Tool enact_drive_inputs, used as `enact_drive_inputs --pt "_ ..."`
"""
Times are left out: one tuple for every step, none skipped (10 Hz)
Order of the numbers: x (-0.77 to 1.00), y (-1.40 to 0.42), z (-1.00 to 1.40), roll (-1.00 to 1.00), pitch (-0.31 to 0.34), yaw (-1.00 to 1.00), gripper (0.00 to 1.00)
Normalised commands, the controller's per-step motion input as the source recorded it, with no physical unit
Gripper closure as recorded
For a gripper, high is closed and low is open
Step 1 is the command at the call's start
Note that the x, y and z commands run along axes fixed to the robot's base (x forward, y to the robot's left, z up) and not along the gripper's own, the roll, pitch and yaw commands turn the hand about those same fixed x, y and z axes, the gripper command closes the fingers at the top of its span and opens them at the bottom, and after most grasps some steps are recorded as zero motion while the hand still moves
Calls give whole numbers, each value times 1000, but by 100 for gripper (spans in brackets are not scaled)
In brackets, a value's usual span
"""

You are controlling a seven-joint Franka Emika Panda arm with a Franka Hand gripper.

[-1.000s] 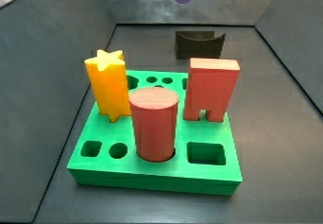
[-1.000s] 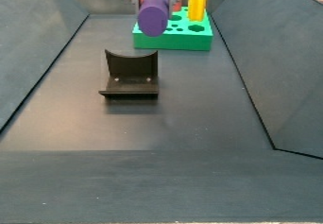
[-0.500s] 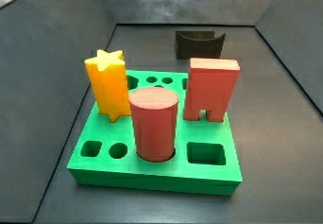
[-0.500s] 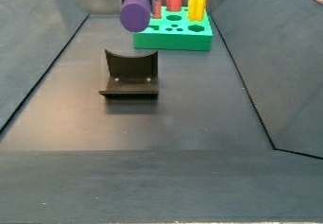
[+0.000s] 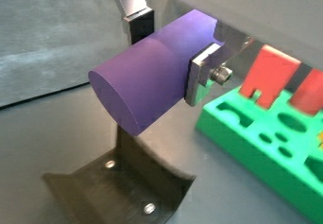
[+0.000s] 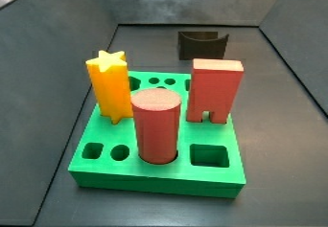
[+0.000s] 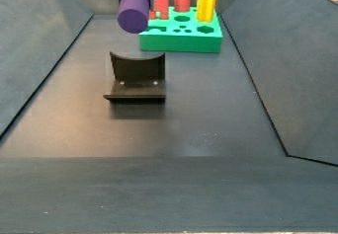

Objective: Pick up the round object. Move up. Place the round object on the fixture. Regrasp the round object. Move to above the board. Insert the round object.
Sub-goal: Place the round object on the fixture.

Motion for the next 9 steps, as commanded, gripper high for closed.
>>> enact_drive_inputs --pt "71 40 -12 -1000 70 -50 100" --pt "83 44 -18 -838 94 -65 100" --pt "82 46 -16 -664 95 -75 100" --pt "77 46 -15 -428 85 -87 100" --pt "72 35 -13 -283 71 -90 100" --pt "124 131 -1000 -1000 228 -77 100" --pt "134 140 -1000 -1000 220 -104 100" --pt "147 140 -1000 -1000 249 -151 100" --pt "158 136 -1000 -845 221 -178 100"
